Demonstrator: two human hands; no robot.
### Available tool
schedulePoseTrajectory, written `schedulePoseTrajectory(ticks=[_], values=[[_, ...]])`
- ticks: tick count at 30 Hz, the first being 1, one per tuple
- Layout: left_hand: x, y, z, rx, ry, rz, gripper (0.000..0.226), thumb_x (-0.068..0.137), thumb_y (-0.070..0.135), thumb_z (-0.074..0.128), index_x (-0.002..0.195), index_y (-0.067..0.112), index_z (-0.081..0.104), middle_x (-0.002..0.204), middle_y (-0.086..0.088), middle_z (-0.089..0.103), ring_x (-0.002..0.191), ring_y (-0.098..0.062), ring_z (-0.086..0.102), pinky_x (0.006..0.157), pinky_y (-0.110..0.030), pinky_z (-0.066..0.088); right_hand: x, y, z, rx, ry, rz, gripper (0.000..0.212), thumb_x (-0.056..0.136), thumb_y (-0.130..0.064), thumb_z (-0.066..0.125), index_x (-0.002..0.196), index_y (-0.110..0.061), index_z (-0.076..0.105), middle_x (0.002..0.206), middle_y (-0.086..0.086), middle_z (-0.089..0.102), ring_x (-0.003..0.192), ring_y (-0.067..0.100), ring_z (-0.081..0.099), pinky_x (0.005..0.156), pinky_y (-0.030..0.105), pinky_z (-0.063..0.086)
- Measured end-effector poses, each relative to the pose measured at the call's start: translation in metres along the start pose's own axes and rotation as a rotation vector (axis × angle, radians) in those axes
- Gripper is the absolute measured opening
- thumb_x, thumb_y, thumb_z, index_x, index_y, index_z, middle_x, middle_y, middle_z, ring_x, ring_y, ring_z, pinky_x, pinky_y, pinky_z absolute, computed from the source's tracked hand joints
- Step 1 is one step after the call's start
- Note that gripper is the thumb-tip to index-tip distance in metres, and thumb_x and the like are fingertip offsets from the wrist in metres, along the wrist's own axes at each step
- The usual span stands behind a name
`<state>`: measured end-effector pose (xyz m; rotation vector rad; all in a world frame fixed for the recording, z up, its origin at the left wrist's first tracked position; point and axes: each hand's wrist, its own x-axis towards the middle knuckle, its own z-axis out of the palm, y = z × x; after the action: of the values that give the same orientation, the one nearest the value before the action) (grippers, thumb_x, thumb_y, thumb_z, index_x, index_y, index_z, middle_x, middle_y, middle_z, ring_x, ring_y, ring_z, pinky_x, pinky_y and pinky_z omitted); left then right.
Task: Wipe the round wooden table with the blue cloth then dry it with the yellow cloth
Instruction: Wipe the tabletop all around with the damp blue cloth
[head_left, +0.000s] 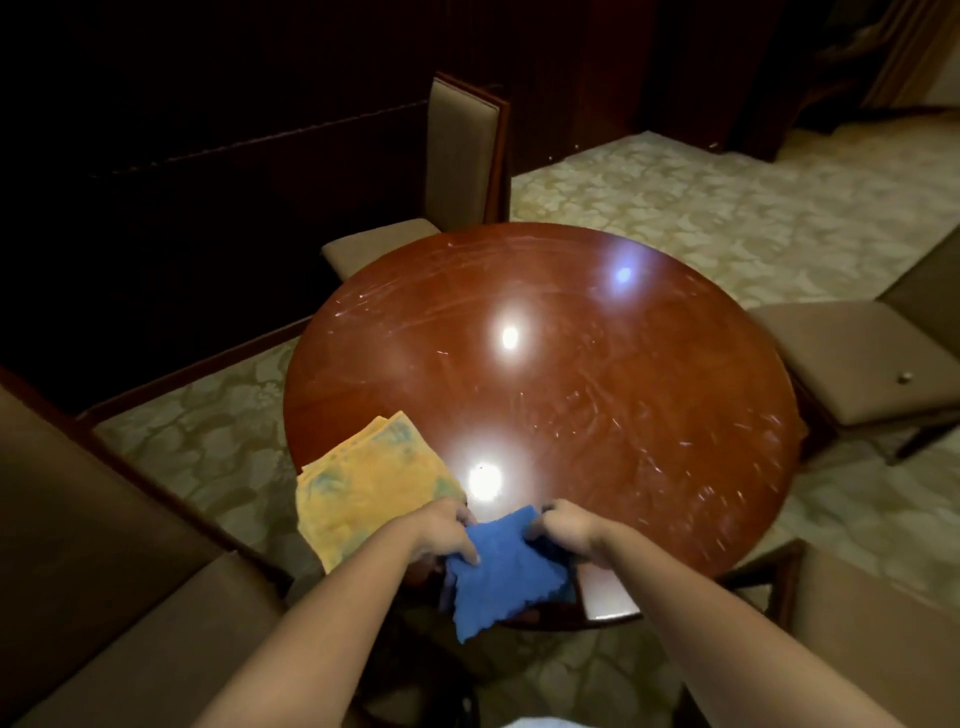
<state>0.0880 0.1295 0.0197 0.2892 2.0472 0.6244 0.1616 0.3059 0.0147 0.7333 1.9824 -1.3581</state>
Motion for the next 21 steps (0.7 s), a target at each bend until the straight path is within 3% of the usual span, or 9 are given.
schedulePoseTrajectory(ticks=[2, 4, 7, 9, 12, 15, 17, 19, 21], values=[[0.0, 0.0, 0.006, 0.092, -0.092, -0.061, 0.024, 0.078, 0.007, 0.073, 0.089, 0.012, 0.053, 0.086, -0.008, 0.055, 0.068, -0.017, 0.053, 0.042, -0.02, 0.041, -0.004, 0.007, 0.0, -0.034, -0.083, 0.027, 0.008, 0.088, -0.011, 0.06, 0.091, -0.008, 0.054, 0.078, 0.008, 0.053, 0.064, 0.02, 0.054, 0.047, 0.024, 0.045], [0.002, 0.001, 0.012, 0.227, -0.063, -0.062, 0.027, 0.076, 0.01, 0.075, 0.09, 0.014, 0.053, 0.093, -0.007, 0.054, 0.078, -0.02, 0.054, 0.05, -0.026, 0.044, -0.002, 0.013, 0.002, -0.071, -0.089, 0.022, 0.012, 0.088, -0.011, 0.063, 0.095, -0.006, 0.054, 0.081, 0.009, 0.055, 0.066, 0.02, 0.056, 0.049, 0.028, 0.051], [0.004, 0.003, 0.021, 0.343, 0.175, 0.02, 0.022, 0.078, 0.005, 0.065, 0.085, 0.021, 0.051, 0.096, -0.003, 0.058, 0.093, -0.023, 0.058, 0.063, -0.023, 0.037, 0.006, 0.02, 0.008, -0.106, 0.06, -0.048, 0.016, 0.086, -0.009, 0.065, 0.098, -0.005, 0.054, 0.088, 0.01, 0.057, 0.072, 0.02, 0.056, 0.062, 0.037, 0.054], [0.007, -0.001, 0.027, 0.339, 0.345, 0.06, 0.02, 0.08, 0.006, 0.053, 0.086, 0.025, 0.053, 0.101, -0.001, 0.063, 0.096, -0.022, 0.059, 0.066, -0.022, 0.036, 0.009, 0.024, 0.01, -0.294, 0.21, -0.095, 0.019, 0.084, -0.016, 0.065, 0.099, -0.009, 0.055, 0.095, 0.009, 0.059, 0.083, 0.022, 0.058, 0.074, 0.038, 0.052], [0.006, -0.006, 0.036, 0.348, 0.546, 0.117, 0.021, 0.08, 0.007, 0.048, 0.09, 0.022, 0.058, 0.097, 0.003, 0.06, 0.091, -0.021, 0.058, 0.064, -0.026, 0.037, 0.011, 0.024, 0.013, -0.445, 0.356, -0.166, 0.015, 0.087, -0.025, 0.061, 0.095, -0.016, 0.051, 0.105, 0.006, 0.061, 0.095, 0.025, 0.059, 0.072, 0.03, 0.045], [0.008, -0.013, 0.04, 0.528, 0.696, 0.224, 0.028, 0.082, 0.008, 0.054, 0.106, 0.021, 0.06, 0.109, 0.004, 0.057, 0.106, -0.02, 0.053, 0.077, -0.031, 0.045, 0.014, 0.024, 0.02, -0.614, 0.512, -0.248, 0.023, 0.09, -0.025, 0.057, 0.11, -0.016, 0.05, 0.116, 0.004, 0.053, 0.106, 0.024, 0.053, 0.078, 0.033, 0.045], [0.011, -0.018, 0.043, 0.656, 0.688, 0.333, 0.041, 0.069, 0.01, 0.074, 0.108, 0.019, 0.064, 0.107, 0.002, 0.06, 0.101, -0.019, 0.058, 0.076, -0.029, 0.05, 0.018, 0.028, 0.023, -0.714, 0.592, -0.337, 0.043, 0.09, -0.02, 0.056, 0.131, -0.017, 0.043, 0.13, 0.004, 0.045, 0.115, 0.024, 0.047, 0.088, 0.033, 0.045], [0.013, -0.023, 0.046, 0.763, 0.606, 0.467, 0.052, 0.055, 0.019, 0.087, 0.104, 0.017, 0.069, 0.105, 0.002, 0.065, 0.095, -0.016, 0.065, 0.075, -0.024, 0.053, 0.02, 0.032, 0.025, -0.786, 0.524, -0.48, 0.056, 0.092, -0.021, 0.051, 0.145, -0.016, 0.033, 0.145, 0.006, 0.035, 0.129, 0.025, 0.038, 0.101, 0.034, 0.038], [0.013, -0.028, 0.052, 0.835, 0.42, 0.44, 0.055, 0.088, 0.027, 0.063, 0.138, 0.009, 0.047, 0.142, -0.003, 0.047, 0.132, -0.016, 0.044, 0.106, -0.023, 0.035, 0.024, 0.037, 0.028, -0.912, 0.32, -0.548, 0.06, 0.097, -0.035, 0.035, 0.152, -0.013, 0.022, 0.158, 0.007, 0.019, 0.143, 0.025, 0.02, 0.113, 0.036, 0.022]])
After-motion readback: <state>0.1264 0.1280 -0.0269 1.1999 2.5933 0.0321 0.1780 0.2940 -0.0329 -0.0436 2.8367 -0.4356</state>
